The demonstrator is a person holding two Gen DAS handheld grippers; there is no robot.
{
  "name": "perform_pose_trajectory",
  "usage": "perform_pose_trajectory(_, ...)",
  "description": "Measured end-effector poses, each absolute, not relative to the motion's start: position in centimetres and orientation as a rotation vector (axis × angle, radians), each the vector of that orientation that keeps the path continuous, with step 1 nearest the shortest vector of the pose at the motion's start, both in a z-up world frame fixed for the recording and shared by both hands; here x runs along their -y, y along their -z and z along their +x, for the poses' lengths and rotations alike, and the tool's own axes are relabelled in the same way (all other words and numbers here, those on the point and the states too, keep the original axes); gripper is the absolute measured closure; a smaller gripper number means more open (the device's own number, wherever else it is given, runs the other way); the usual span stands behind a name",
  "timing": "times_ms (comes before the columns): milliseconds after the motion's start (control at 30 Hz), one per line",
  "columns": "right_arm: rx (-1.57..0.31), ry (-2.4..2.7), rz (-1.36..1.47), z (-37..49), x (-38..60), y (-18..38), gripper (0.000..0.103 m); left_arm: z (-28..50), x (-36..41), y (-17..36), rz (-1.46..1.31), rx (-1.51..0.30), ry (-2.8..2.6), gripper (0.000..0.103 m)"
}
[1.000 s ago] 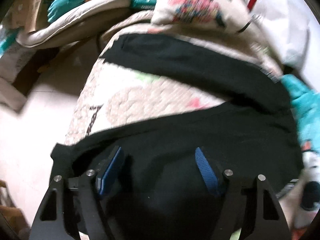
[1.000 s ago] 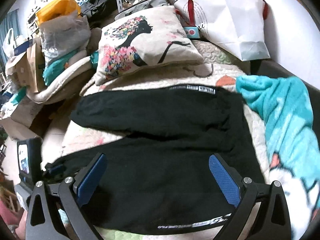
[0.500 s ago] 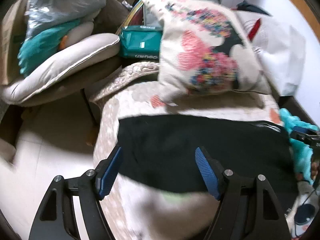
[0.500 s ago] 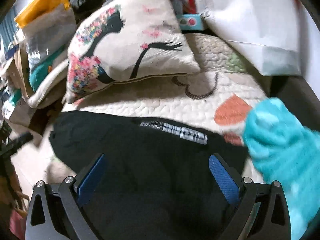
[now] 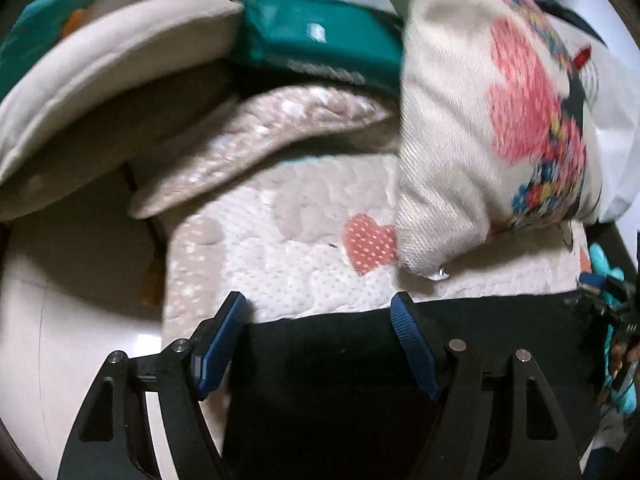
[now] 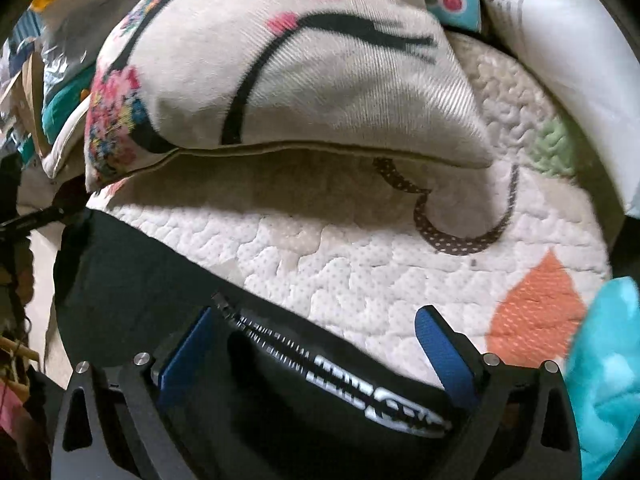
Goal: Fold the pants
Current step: 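Close the right gripper on the waistband and lift it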
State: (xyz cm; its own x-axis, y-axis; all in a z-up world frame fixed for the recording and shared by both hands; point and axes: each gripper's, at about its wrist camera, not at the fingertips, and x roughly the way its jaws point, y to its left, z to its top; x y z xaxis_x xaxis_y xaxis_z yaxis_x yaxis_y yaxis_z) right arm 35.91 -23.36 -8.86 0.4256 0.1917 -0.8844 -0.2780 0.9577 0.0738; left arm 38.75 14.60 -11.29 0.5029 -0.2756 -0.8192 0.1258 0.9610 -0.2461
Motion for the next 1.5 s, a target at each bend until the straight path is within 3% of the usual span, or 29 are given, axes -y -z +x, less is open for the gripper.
perform_pose_trajectory(67,-1.113,-0.306,-0.077,36.5,23.4,9.8,0.003,38.8,-13.1,11.7,-0.082,-1.014,0.26,0.014)
perform_pose_trajectory(167,-1.112,-0.335,-0.064,36.6,23.1,10.2,0.005,38.2,-11.3,11.9,0.036,-1.004,0.26,0.015)
perform_pose_trajectory(233,-1.115,-0.373,-0.048,36.4,22.6,10.1,0.016,37.6,-11.1,11.3,0.032,-0.997,0.278,0.042)
perform_pose_trajectory(267,-1.115,-0.387,-0.047,36.3,22.6,10.0,0.026,37.4,-11.3,11.0,0.02,-0.996,0.294,0.074)
perform_pose_trajectory(300,-1.117,-0.407,-0.039,36.2,22.4,9.9,0.035,37.0,-11.3,10.6,0.003,-1.001,0.32,0.087)
perform_pose_trajectory(333,-1.124,-0.421,-0.024,35.7,22.3,9.8,0.047,36.7,-11.3,10.3,-0.008,-1.003,0.345,0.089)
perform_pose_trajectory(467,-1.128,-0.429,-0.016,35.1,22.3,9.4,0.064,34.7,-10.5,9.1,0.041,-0.973,0.353,0.09)
perform_pose_trajectory(533,-1.131,-0.433,-0.003,34.8,22.4,9.1,0.08,33.8,-10.7,8.4,0.028,-0.954,0.353,0.09)
perform_pose_trajectory(667,-1.107,-0.437,0.0,33.4,22.4,7.7,0.089,31.7,-10.7,6.1,-0.017,-0.905,0.342,0.09)
perform_pose_trajectory(1200,-1.06,-0.422,-0.07,23.2,20.2,2.4,0.091,19.6,-13.5,-0.1,-0.07,-0.746,0.347,0.09)
perform_pose_trajectory(1500,-1.049,-0.406,-0.159,14.7,18.4,1.7,0.091,10.4,-13.7,-0.4,-0.001,-0.711,0.305,0.09)
